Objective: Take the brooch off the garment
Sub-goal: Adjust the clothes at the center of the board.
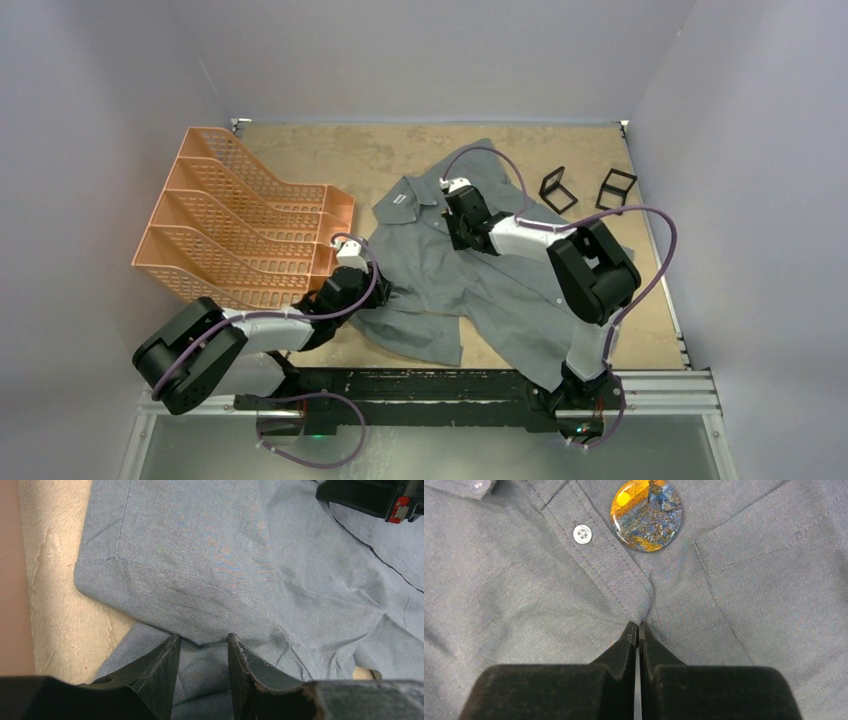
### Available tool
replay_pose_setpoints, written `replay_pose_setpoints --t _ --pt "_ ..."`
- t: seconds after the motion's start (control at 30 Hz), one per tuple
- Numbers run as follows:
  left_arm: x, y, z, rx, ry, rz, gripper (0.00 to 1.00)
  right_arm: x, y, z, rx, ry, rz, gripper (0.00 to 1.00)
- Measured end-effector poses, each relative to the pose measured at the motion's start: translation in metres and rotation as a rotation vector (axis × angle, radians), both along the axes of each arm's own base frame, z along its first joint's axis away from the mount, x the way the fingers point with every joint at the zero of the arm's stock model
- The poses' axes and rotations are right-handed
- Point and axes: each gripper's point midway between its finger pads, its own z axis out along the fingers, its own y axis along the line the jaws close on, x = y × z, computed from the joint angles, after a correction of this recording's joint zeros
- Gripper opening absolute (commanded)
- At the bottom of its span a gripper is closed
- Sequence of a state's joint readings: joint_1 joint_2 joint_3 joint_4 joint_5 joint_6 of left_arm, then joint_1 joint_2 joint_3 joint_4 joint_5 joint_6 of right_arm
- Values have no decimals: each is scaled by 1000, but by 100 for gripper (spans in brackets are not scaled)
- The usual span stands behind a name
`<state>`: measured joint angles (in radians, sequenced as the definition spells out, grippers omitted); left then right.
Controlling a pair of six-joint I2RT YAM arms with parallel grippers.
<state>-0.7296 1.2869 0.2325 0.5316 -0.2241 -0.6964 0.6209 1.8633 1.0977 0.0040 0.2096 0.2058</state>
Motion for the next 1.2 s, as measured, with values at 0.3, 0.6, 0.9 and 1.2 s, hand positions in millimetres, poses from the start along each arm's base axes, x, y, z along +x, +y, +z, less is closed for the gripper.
replay_pose_setpoints --t 0.3,0.6,0.9,1.2 --pt "-1 5 0 4 -8 14 38 -17 1 22 20 -9 29 0" --pt "-2 7 3 0 -16 18 38 -57 23 66 83 -66 114 0" --pt "-6 9 27 -37 -62 17 41 -106 10 5 19 84 124 19" --pt "3 -7 101 -129 -178 -10 49 -102 -1 56 140 -5 70 67"
